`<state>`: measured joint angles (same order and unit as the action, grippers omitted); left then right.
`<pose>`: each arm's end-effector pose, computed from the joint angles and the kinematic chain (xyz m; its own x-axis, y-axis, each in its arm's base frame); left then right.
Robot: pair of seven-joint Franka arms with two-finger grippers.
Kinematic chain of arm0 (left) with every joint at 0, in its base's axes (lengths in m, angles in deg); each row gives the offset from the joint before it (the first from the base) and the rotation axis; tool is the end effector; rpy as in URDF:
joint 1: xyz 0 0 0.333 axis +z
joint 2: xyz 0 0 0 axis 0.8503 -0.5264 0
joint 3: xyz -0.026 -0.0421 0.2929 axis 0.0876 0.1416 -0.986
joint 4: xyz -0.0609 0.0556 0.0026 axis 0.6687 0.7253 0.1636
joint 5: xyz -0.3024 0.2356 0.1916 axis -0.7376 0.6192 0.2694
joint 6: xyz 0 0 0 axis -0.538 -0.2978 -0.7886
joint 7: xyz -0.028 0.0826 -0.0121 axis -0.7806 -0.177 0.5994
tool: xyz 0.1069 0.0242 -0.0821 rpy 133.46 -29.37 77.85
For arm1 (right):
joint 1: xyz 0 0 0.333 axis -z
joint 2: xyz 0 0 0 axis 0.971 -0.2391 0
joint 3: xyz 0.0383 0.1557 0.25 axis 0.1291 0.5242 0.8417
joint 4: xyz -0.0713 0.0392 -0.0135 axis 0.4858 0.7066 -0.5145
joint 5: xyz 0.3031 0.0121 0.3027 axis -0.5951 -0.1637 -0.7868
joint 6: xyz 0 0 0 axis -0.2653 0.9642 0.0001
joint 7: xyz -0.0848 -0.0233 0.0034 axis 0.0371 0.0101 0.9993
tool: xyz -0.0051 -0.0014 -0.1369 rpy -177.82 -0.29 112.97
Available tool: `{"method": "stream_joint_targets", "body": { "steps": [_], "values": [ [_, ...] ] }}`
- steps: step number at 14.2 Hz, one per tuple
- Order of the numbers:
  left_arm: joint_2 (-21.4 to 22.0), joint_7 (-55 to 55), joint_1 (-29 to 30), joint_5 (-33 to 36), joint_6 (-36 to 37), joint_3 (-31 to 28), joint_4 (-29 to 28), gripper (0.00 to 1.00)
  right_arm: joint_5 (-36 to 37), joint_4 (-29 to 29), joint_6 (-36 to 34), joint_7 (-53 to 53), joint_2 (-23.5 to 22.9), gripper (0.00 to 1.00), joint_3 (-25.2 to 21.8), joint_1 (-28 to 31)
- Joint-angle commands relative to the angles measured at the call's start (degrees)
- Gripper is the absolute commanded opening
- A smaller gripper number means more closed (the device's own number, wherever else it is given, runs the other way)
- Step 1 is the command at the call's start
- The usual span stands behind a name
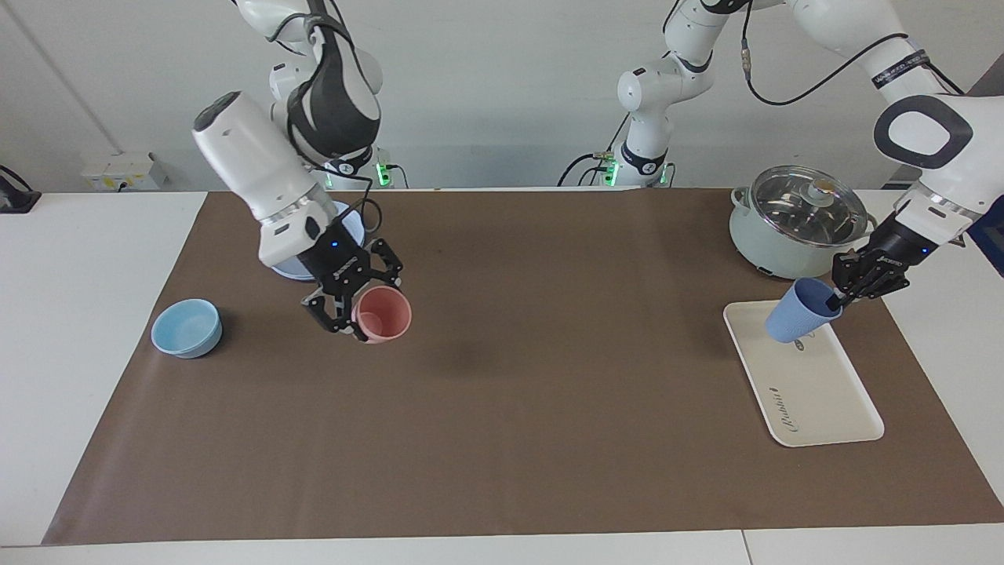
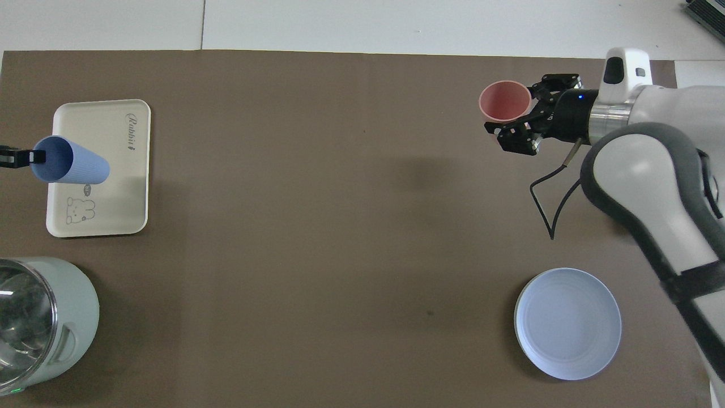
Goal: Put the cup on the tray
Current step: 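Carry the cup over the tray with the left gripper while the right withdraws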
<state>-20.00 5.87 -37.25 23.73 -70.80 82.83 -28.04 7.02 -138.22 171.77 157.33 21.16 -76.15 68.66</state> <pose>0.6361 0.1739 0.3922 0.9322 -0.2023 0.3001 -0.2669 -0.9443 0.1926 0.6875 0.0714 0.4150 0.4951 0.5291 0.6892 0.7607 -0.6473 -0.0495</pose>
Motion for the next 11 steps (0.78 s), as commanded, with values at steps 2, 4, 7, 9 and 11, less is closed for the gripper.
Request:
{"method": "stream_joint_targets", "body": {
  "steps": [2,4,7,9,11],
  "values": [
    [-0.6,-5.6,2.1,1.3,-8.0,0.7,-5.9,0.0,-18.9,-0.1,2.4,16.4,-5.2,0.0,0.8,4.9],
    [-2.6,-5.7,1.9,1.3,-11.1,0.7,-5.6,0.0,-28.9,-2.0,2.3,22.7,-6.1,0.0,0.8,5.9],
    [-4.3,-5.7,1.5,1.3,-12.5,0.7,-5.2,0.0,-37.7,-3.8,0.2,35.0,-9.0,0.0,0.8,8.5],
    [-4.6,-5.5,1.2,1.3,-11.7,0.7,-3.9,0.0,-42.7,-4.2,-5.0,45.4,-12.1,0.0,0.8,11.1],
    [-4.7,-5.4,1.2,1.3,-11.5,0.7,-3.3,0.37,-43.0,-6.9,-6.0,46.4,-11.5,0.0,0.8,11.7]
  ]
}}
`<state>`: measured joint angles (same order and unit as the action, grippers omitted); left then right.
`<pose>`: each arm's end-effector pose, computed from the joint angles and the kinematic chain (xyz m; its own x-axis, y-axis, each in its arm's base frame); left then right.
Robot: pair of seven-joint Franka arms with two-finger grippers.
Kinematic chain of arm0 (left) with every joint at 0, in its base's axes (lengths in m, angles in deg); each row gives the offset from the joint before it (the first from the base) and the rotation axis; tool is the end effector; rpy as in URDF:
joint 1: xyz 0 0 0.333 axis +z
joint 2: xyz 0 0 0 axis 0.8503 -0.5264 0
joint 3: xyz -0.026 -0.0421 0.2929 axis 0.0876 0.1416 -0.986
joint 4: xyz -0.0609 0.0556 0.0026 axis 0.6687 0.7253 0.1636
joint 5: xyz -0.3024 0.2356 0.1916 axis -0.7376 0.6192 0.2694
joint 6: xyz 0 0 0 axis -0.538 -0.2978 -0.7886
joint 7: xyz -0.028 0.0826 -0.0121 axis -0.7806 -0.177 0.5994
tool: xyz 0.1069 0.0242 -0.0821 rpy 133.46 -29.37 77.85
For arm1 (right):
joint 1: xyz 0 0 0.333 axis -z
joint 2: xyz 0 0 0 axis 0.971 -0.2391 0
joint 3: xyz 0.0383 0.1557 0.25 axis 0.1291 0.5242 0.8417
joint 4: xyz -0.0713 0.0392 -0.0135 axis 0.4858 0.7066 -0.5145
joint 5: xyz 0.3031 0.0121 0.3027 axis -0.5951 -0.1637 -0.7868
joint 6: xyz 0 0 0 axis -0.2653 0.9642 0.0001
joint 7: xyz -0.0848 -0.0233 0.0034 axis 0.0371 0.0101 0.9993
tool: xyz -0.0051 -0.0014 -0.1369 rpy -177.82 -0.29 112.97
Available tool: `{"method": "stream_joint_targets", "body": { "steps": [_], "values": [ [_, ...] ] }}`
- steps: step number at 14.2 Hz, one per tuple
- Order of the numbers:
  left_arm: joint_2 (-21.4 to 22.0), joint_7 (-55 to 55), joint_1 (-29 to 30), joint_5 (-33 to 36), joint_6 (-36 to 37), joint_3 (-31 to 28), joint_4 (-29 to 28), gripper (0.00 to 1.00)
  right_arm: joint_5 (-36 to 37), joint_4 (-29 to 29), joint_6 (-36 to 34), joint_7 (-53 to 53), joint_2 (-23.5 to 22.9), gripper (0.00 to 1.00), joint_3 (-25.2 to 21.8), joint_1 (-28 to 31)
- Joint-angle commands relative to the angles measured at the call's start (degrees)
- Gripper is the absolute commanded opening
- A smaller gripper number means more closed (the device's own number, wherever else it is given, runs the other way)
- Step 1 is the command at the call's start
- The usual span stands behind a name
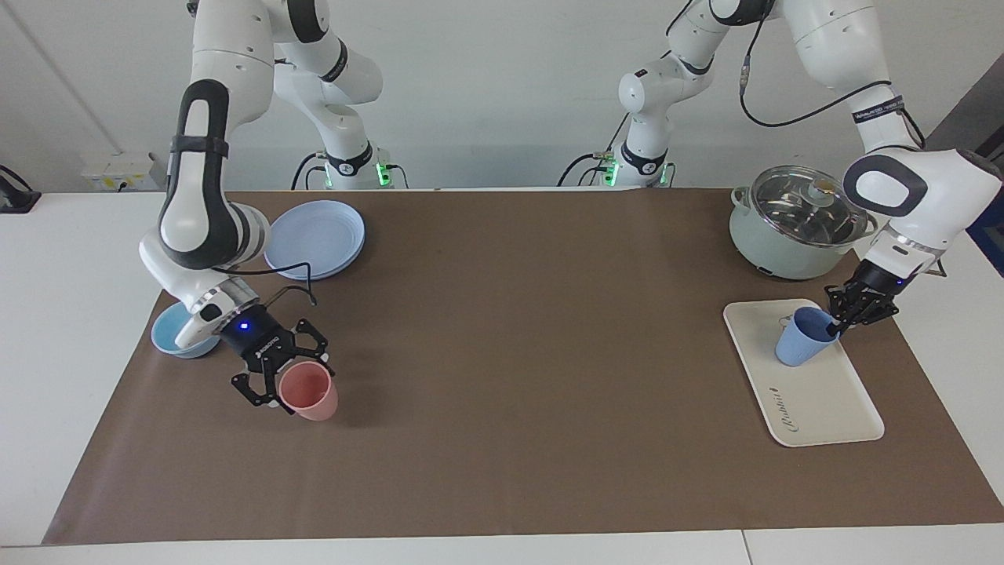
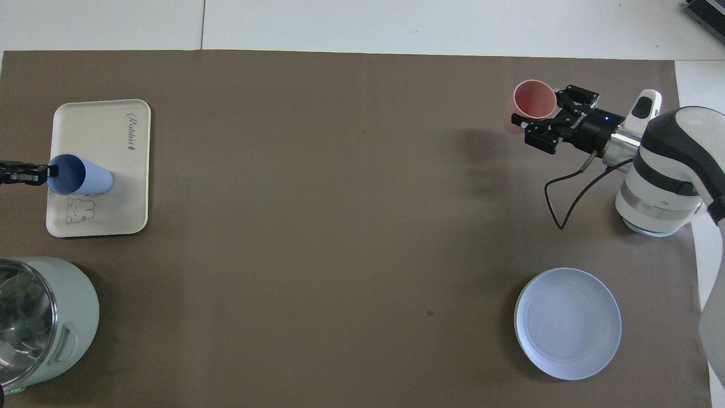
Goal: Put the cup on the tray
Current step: 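Lower the blue cup onto the tray and open the left gripper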
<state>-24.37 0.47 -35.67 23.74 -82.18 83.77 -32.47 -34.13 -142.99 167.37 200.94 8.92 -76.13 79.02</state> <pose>0.6361 0.1935 0.3215 0.9161 -0.2315 0.3273 -0.2847 -0.9505 0.1245 0.6782 -0.0325 0.2437 0.3627 0.2926 0.8848 0.7350 -0.6735 -0.0785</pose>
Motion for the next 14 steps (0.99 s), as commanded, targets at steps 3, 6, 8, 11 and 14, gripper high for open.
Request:
{"method": "stream_joint_targets", "body": {
  "steps": [3,6,8,11,14],
  "values": [
    [-1.1,0.3,-0.3,1.3,5.5,-0.2,5.0,0.57,-4.2,-8.0,-2.8,6.7,3.0,0.0,0.8,2.1],
    [-1.5,0.9,0.5,1.6,16.6,-0.3,11.3,0.57,-5.5,-10.8,-3.5,10.4,3.9,0.0,0.8,2.5],
    [-1.5,2.8,0.6,1.5,23.6,-0.9,14.7,0.57,-5.5,-10.9,-3.2,10.8,3.9,0.3,0.7,2.8],
    [-1.5,6.6,0.6,1.0,33.6,-1.6,18.9,0.57,-5.5,-10.6,-3.8,10.8,4.1,1.0,0.8,3.2],
    [-1.6,14.1,0.5,0.6,42.1,-1.6,23.4,0.57,-5.5,-10.7,-2.0,9.3,7.0,1.0,0.7,2.4]
  ]
}}
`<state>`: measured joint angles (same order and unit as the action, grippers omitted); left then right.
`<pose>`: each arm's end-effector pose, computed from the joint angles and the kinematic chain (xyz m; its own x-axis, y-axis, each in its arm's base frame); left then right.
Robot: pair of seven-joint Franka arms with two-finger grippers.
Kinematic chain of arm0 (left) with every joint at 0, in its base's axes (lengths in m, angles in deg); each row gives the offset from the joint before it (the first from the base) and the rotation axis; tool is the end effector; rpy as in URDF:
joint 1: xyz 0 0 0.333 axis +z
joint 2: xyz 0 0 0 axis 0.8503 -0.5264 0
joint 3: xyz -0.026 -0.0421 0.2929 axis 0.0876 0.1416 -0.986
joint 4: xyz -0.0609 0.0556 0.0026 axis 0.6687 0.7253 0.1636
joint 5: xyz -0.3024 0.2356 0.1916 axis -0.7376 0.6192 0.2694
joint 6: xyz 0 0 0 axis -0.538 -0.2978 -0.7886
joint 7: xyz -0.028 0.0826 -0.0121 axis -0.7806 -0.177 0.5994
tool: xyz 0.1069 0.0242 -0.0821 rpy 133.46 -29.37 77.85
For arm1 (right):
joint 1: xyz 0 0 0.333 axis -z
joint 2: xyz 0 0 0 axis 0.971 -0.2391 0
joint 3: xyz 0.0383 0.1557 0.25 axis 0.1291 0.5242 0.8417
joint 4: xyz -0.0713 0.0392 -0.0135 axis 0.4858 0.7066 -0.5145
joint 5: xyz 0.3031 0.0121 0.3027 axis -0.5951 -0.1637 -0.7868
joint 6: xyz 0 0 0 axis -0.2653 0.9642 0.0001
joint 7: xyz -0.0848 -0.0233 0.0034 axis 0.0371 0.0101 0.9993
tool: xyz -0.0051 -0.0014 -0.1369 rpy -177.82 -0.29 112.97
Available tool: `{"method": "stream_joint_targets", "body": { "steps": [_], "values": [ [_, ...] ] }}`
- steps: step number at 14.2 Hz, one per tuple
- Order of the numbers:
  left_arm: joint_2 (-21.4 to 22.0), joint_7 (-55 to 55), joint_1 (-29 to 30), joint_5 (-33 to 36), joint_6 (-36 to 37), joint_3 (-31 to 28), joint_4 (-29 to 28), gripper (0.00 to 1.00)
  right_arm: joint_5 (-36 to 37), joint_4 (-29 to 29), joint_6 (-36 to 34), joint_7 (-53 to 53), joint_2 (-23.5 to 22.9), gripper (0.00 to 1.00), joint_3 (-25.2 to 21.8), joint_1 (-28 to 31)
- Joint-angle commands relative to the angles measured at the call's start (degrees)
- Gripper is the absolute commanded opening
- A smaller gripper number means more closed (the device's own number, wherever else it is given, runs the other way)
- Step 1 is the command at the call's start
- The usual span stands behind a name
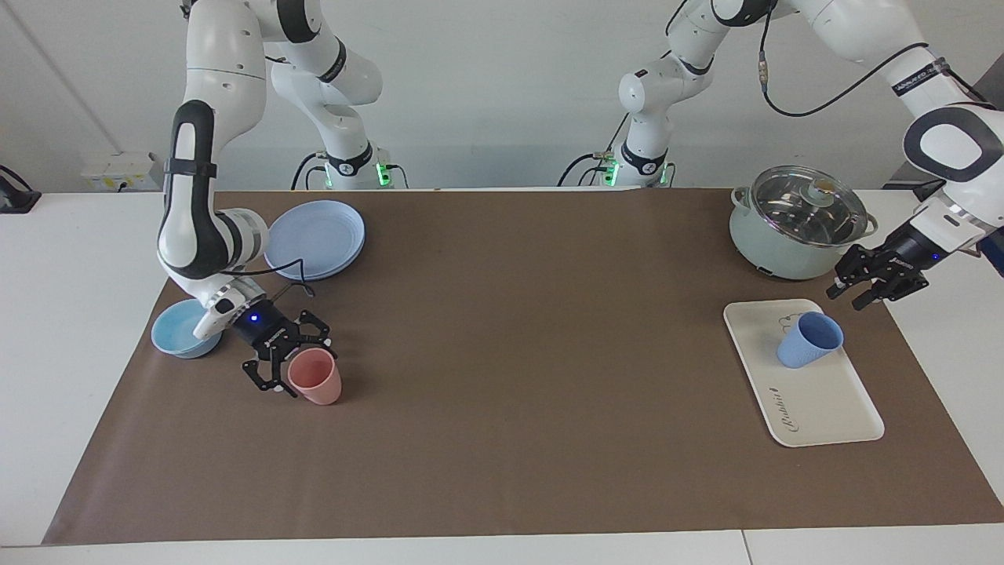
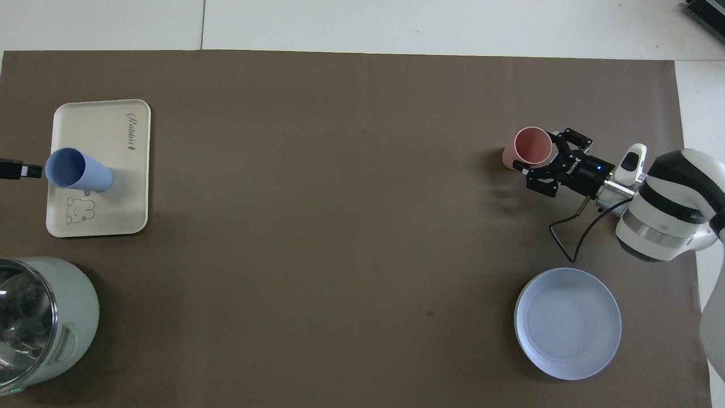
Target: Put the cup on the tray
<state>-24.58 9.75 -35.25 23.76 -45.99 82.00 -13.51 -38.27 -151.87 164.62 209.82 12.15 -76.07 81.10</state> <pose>0.6309 0.1862 0.4355 0.9705 -0.2109 0.1167 -0.2396 -0.8967 0.3721 0.6311 -0.0436 0.2125 0.3390 0.2870 0.8959 0.7455 -0.6629 -0.0696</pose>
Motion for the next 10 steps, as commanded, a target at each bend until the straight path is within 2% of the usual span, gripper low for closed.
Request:
{"method": "stream_joint_targets", "body": {
  "steps": [1,4,5,6,8,10],
  "values": [
    [-1.3,7.3,-0.1,0.1,8.0,0.3,5.4,0.57,-1.2,-2.1,1.6,-1.0,4.8,1.0,0.6,0.3],
    [-1.3,16.1,-0.6,-6.0,14.0,0.4,8.8,0.59,-0.7,-3.0,1.8,-4.2,7.1,1.0,0.6,0.0],
    [-1.3,18.9,-0.8,-6.3,15.0,0.7,9.7,0.68,-0.6,-3.5,1.8,-5.4,8.0,1.0,0.6,0.0],
    [-1.3,20.6,-1.2,-5.8,15.5,1.0,10.5,0.75,-0.4,-3.7,1.9,-6.9,9.1,1.0,0.6,-0.1],
    [-1.2,23.4,-4.6,-3.4,16.4,0.3,11.7,0.82,3.0,-3.8,2.2,-11.2,10.9,1.0,0.5,-0.1],
    [-1.2,24.4,-7.6,3.8,19.0,0.6,15.0,0.88,11.2,-3.6,2.6,-19.9,13.7,1.0,0.4,0.1]
  ]
}}
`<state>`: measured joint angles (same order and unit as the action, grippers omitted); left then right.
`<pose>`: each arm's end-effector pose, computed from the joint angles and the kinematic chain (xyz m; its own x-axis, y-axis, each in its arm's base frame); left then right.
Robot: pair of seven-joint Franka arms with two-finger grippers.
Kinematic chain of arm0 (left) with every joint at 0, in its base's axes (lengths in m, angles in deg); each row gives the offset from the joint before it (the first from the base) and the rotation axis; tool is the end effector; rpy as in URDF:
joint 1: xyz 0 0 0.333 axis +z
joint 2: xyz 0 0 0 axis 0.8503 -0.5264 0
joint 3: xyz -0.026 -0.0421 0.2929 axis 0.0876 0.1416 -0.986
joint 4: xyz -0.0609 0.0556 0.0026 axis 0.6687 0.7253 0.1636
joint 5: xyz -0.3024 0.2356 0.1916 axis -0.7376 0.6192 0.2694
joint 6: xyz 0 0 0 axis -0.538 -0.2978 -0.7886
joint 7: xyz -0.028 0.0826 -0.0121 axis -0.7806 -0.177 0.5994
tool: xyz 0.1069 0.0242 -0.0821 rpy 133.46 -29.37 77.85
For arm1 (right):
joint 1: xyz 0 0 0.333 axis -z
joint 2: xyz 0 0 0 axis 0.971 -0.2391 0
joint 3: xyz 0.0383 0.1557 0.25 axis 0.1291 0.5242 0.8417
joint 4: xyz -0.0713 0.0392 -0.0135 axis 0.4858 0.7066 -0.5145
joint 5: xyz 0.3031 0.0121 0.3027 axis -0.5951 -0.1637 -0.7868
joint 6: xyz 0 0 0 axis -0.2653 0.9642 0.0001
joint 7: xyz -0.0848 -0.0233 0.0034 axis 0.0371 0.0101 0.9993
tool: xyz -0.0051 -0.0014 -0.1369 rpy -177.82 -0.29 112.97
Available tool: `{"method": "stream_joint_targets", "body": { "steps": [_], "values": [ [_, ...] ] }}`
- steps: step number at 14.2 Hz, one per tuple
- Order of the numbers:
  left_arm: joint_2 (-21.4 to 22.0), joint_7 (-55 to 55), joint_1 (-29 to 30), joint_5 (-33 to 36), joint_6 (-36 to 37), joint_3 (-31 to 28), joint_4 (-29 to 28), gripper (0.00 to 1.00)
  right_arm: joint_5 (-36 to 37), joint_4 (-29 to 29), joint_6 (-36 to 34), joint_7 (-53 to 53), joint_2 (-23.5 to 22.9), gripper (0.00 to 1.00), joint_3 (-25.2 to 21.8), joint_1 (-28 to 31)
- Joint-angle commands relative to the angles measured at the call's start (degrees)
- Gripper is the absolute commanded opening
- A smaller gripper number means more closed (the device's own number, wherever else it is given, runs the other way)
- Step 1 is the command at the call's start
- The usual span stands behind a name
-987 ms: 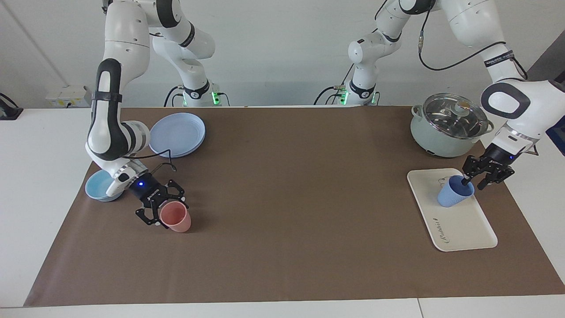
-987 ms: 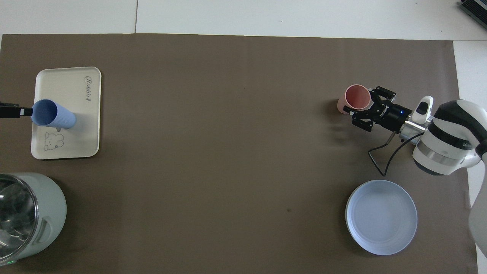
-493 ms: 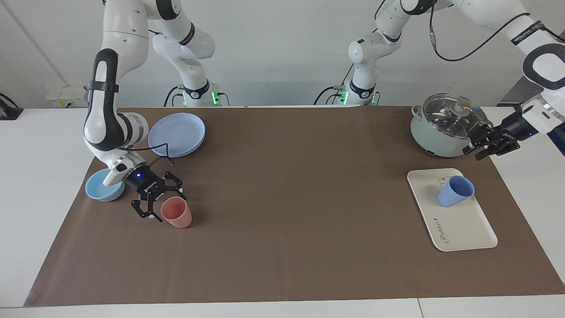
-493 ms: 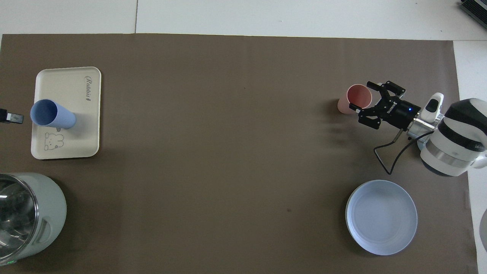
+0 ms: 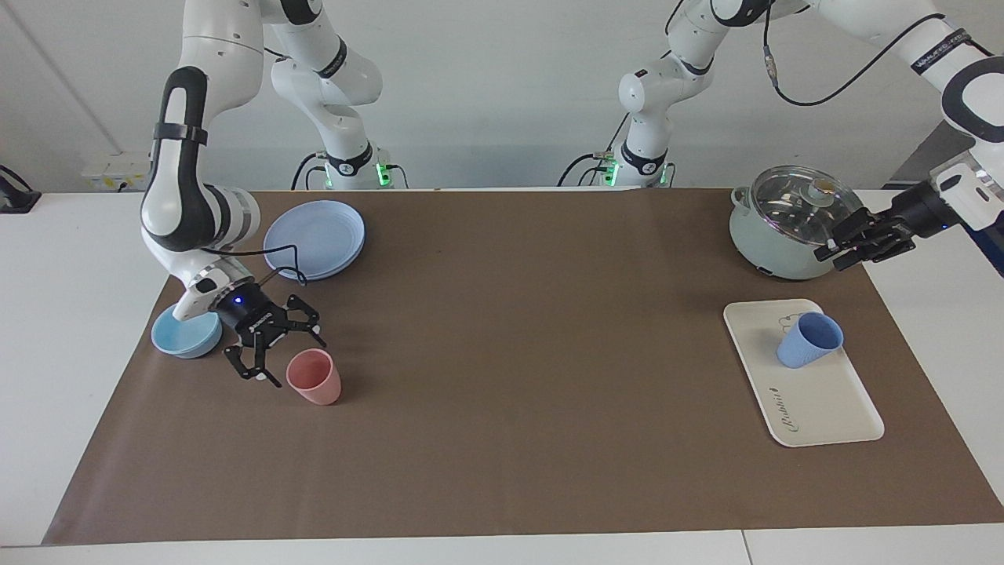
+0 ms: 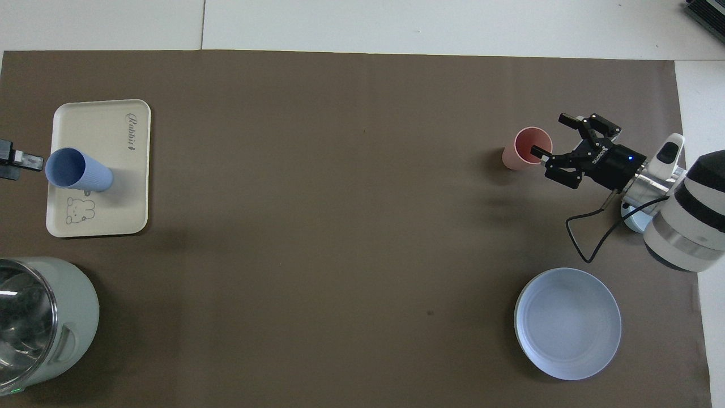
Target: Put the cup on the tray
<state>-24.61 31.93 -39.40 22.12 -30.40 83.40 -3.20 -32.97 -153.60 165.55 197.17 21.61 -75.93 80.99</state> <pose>0.6315 0.1102 0.5105 0.9947 -0.0541 -0.0874 -0.0092 -0.8937 0.4485 0.6308 -0.0427 0.2989 0.3764 0.2349 0.8962 0.7162 -0.6874 -0.1206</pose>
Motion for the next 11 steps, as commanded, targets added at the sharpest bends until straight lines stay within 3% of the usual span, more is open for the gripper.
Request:
{"method": "stream_joint_targets", "body": {
  "steps": [1,4,7,9,11],
  "values": [
    [-1.1,2.2,-5.6,9.3,4.3,-1.1,5.4,0.9,10.4,-1.8,1.7,-11.2,5.5,1.0,0.2,0.4],
    [-0.1,3.0,-8.6,15.5,6.5,-1.2,7.1,0.91,25.8,-1.4,1.5,-20.6,9.4,1.0,0.0,0.9],
    [1.5,3.5,-11.3,21.6,6.6,-0.7,7.0,0.91,43.9,-0.2,1.3,-36.9,12.9,1.0,0.4,0.0],
    [3.2,3.9,-12.0,25.0,6.0,-0.3,6.7,0.91,57.6,2.6,-0.6,-49.6,14.3,1.0,0.9,-0.1],
    [4.3,4.0,-13.5,25.7,5.3,-0.4,5.5,0.91,72.1,8.4,-7.0,-63.0,14.3,1.0,1.2,-2.1]
  ]
}}
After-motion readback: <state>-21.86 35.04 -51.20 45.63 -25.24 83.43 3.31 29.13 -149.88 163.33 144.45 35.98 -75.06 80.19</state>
